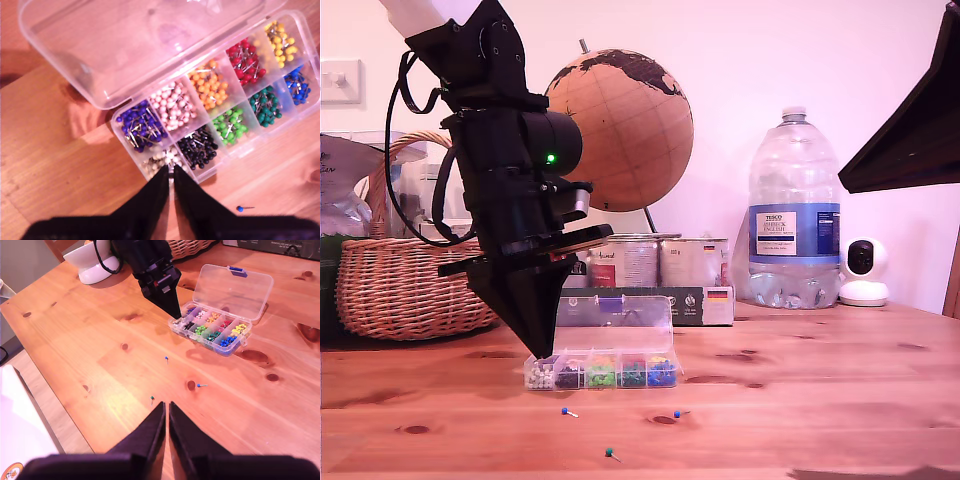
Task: Sort the loose pins on the table into their correct compartments
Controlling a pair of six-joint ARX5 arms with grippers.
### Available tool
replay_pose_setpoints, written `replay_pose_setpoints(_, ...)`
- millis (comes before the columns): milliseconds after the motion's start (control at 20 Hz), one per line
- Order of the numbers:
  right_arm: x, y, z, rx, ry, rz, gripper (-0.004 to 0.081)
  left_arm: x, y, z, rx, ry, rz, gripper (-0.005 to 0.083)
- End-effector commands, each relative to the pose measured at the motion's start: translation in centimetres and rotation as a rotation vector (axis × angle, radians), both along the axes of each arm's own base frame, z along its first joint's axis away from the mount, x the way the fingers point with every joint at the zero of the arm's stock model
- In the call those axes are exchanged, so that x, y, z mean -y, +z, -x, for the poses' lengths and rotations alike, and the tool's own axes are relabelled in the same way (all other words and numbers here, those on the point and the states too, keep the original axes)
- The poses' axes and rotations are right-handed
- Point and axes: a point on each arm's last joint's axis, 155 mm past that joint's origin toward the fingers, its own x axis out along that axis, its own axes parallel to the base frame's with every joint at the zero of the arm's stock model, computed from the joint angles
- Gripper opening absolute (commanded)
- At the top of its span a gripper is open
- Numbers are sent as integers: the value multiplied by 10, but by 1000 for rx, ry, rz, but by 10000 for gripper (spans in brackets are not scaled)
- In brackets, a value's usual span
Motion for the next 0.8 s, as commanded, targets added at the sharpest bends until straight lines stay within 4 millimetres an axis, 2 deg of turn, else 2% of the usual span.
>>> replay_pose_setpoints(0, -3, 8, -1, 19, 13, -8, -10, -2, -7, 4, -20, -3, -10, -21)
replay_pose_setpoints(200, -3, 8, -1, 19, 13, -8, -10, -2, -7, 3, -16, -3, -8, -8)
replay_pose_setpoints(350, -3, 8, -1, 19, 13, -8, -10, -2, -7, 4, -18, -3, -9, 111)
replay_pose_setpoints(450, -3, 8, -1, 19, 13, -8, -10, -2, -7, 4, -18, -3, -9, 149)
replay_pose_setpoints(650, -3, 8, -1, 19, 13, -8, -10, -2, -7, 5, -24, -4, -4, 145)
replay_pose_setpoints(750, -3, 8, 0, 18, 13, -8, -10, -3, -6, 8, -33, -4, -9, 84)
